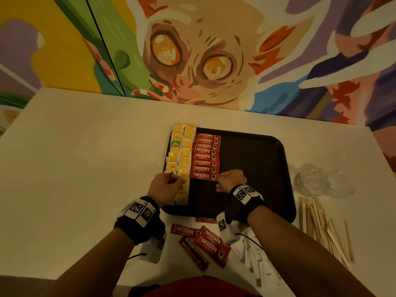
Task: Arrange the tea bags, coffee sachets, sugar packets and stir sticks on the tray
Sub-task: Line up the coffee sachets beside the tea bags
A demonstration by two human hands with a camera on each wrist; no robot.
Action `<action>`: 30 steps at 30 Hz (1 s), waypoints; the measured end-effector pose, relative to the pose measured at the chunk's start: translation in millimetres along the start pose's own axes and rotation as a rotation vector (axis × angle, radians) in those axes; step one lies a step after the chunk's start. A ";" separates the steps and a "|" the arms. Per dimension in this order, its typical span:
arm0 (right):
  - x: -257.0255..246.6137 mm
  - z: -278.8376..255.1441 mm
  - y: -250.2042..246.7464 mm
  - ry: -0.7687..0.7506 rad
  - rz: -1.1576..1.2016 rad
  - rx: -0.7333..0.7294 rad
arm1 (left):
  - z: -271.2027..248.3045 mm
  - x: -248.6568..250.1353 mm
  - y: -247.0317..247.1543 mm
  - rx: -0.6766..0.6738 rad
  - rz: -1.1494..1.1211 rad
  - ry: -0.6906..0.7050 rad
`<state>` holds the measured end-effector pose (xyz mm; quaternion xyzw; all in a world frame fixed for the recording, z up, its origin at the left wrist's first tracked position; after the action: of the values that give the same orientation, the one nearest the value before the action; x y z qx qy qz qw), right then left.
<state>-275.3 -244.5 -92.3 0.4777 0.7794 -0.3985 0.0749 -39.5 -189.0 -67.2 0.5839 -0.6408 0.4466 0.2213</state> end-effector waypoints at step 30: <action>-52.0 -92.2 24.5 -0.582 0.188 -0.242 | -36.7 56.6 19.8 -0.195 0.314 0.436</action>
<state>-203.6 -210.7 -18.1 0.4013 0.7194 -0.4141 0.3873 -79.5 -191.2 -9.4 0.3436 -0.7005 0.5268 0.3372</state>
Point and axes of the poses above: each hand's wrist, its own z-axis towards the middle knuckle, its own y-axis out of the palm, x = y × z, the point moved 9 cm from there along z, towards the middle knuckle, and after that the axes turned 7 degrees about -z, right-handed, at the moved point
